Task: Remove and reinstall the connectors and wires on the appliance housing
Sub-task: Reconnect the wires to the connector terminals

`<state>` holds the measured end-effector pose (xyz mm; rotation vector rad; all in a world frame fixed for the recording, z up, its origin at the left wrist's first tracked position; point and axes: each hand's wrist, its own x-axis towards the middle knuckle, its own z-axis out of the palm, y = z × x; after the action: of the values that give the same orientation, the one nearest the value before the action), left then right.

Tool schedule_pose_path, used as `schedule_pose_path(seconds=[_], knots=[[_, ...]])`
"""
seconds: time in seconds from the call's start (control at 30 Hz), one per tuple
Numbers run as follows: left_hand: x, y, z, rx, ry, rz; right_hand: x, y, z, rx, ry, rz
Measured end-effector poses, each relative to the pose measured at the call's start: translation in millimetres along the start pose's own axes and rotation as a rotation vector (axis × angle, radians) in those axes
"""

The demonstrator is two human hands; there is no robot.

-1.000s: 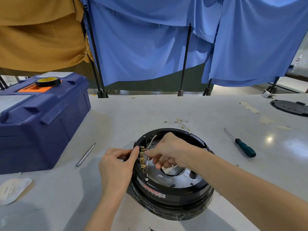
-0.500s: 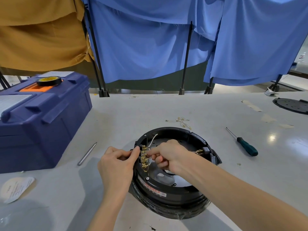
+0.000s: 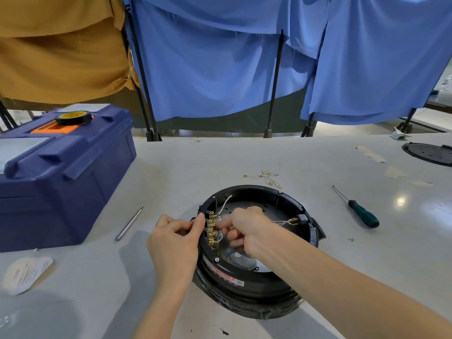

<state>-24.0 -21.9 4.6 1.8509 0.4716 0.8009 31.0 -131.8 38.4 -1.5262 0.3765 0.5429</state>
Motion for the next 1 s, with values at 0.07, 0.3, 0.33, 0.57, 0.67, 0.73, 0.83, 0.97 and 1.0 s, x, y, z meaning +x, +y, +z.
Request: schedule_pose_path(seconds=[0.07, 0.3, 0.33, 0.57, 0.67, 0.73, 0.83, 0.97, 1.0], knots=[[-0.4, -0.2, 0.1, 0.004, 0.0, 0.0, 0.8, -0.4, -0.6, -0.018, 0.02, 0.003], [0.8, -0.7, -0.4, 0.025, 0.003, 0.009, -1.0, 3.0, -0.1, 0.032, 0.047, -0.025], [0.9, -0.8, -0.3, 0.023, 0.002, 0.009, -1.1, 3.7, 0.4, 0.042, 0.05, -0.035], [0.9, -1.6, -0.4, 0.018, 0.003, 0.008, -2.7, 8.1, 1.6, 0.099, 0.038, -0.05], [0.5, -1.6, 0.4, 0.02, 0.011, 0.01, -0.6, 8.1, 1.9, 0.086, 0.042, -0.049], [-0.1, -1.8, 1.0, 0.021, 0.017, 0.012, 0.1, 7.8, 2.1, 0.073, 0.037, -0.035], [-1.0, -1.5, 1.4, 0.02, 0.021, 0.014, 0.9, 4.3, 0.8, 0.047, 0.006, 0.011], [-1.3, -1.5, 1.4, 0.021, 0.017, 0.017, 2.7, -0.5, -3.7, 0.021, -0.052, 0.076], [-1.0, -1.6, 1.4, 0.02, 0.014, 0.017, 2.8, -1.2, -4.0, 0.01, -0.059, 0.084]])
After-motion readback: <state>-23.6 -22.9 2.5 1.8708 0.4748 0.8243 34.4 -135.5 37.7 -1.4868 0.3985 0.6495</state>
